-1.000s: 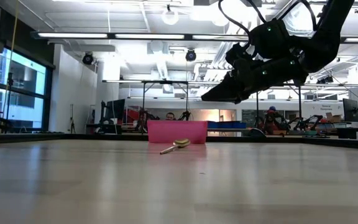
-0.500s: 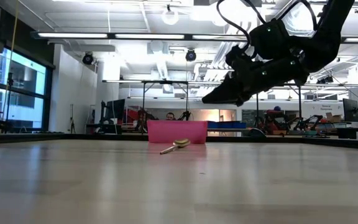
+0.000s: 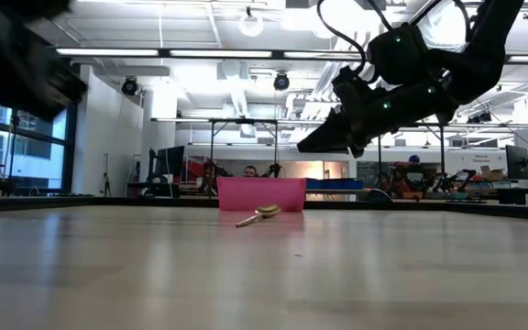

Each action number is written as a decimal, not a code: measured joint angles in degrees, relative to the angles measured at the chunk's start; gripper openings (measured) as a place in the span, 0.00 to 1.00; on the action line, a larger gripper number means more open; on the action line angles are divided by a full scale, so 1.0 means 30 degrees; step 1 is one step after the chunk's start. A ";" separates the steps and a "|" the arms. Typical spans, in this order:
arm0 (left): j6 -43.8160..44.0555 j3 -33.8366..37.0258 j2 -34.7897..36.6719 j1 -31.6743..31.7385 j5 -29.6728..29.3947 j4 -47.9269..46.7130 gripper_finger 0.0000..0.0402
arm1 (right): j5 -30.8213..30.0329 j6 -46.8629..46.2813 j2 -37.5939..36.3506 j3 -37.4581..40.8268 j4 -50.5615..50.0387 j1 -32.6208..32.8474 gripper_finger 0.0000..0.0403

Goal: Sort silverware by color (type)
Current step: Put the gold spoon into the red bin

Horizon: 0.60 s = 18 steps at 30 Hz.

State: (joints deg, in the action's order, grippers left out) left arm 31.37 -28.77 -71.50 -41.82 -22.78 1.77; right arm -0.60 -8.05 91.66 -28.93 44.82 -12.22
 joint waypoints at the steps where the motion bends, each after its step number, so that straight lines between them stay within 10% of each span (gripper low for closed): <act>1: -0.0824 0.0530 0.0000 0.0701 0.0784 0.1441 0.05 | -0.0313 -0.0149 0.0000 0.0000 0.0000 0.0141 0.06; 9: -0.5231 0.3115 0.0000 0.6029 0.5530 0.8493 0.01 | -0.0800 -0.3489 0.0285 -0.0006 -0.0157 0.0500 0.31; 18: -0.6503 0.4610 -0.0019 0.9532 0.6383 1.0361 0.00 | -0.0739 -0.4819 0.3496 -0.4250 -0.4966 0.0192 0.46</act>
State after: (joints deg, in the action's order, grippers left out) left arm 11.86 -14.94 -71.56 -13.22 -3.63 32.85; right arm -2.82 -22.51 102.14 -41.68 29.92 -11.65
